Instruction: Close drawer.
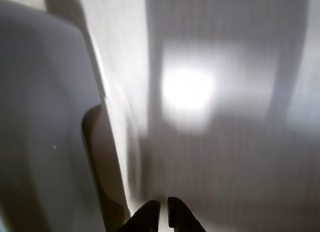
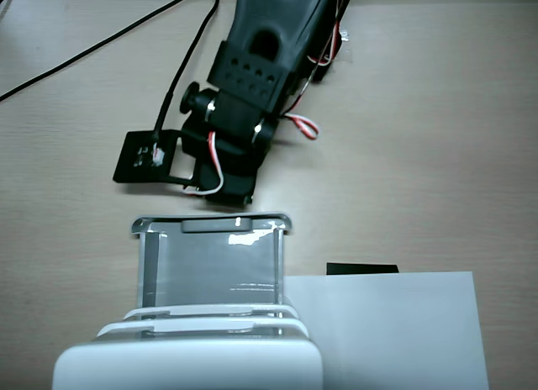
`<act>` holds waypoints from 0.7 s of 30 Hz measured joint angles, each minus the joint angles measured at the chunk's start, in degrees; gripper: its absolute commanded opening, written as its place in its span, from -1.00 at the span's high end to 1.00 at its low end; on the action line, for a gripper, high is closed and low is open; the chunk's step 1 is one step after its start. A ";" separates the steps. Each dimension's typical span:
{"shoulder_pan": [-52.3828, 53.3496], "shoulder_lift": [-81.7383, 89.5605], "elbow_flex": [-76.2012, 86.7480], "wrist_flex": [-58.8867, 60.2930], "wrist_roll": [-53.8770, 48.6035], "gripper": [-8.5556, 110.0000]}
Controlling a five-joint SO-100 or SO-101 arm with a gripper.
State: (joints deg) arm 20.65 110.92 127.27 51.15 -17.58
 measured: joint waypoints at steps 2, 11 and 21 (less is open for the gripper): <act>-0.44 -3.25 -2.55 -0.79 0.00 0.86; -2.99 -14.94 -16.00 -0.97 0.26 0.86; -6.06 -22.50 -27.86 0.26 3.16 0.86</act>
State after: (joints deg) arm 14.59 88.42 99.40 51.42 -14.41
